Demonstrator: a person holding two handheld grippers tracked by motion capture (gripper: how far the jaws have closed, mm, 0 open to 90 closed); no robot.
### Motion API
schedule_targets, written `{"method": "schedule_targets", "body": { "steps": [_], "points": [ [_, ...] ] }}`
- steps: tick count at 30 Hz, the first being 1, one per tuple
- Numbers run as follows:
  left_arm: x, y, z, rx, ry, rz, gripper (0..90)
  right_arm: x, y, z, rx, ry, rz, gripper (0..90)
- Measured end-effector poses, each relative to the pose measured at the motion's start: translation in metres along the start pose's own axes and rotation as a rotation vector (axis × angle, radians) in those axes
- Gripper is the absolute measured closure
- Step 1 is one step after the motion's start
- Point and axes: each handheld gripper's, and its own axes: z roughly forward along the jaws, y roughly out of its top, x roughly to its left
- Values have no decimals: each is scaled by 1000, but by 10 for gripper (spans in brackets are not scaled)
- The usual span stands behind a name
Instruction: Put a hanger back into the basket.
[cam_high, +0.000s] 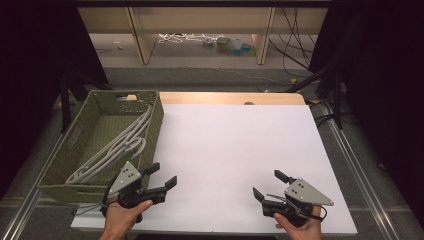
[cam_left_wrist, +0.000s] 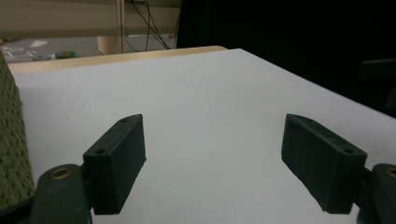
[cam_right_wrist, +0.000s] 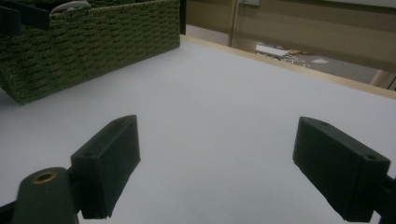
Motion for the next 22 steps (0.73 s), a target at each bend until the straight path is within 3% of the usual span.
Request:
{"method": "schedule_targets", "body": {
  "steps": [1, 2, 6, 9, 13, 22],
  "points": [
    [-1, 0, 0, 0, 10, -1, 217, 0, 0, 0, 0, 11, 0, 156],
    [0, 1, 0, -6, -2, 27, 217, 0, 0, 0, 2, 12, -1, 156],
    [-3, 0, 1, 0, -9, 32, 217, 0, 0, 0, 1, 0, -7, 156],
    [-5, 1, 1, 7, 1, 73, 216, 0, 0, 0, 1, 12, -4, 156],
    [-5, 1, 1, 9, 6, 90, 216, -1, 0, 0, 1, 10, -5, 156],
    [-2, 0, 2, 5, 0, 86, 216, 0, 0, 0, 1, 12, -8, 156]
  ]
}}
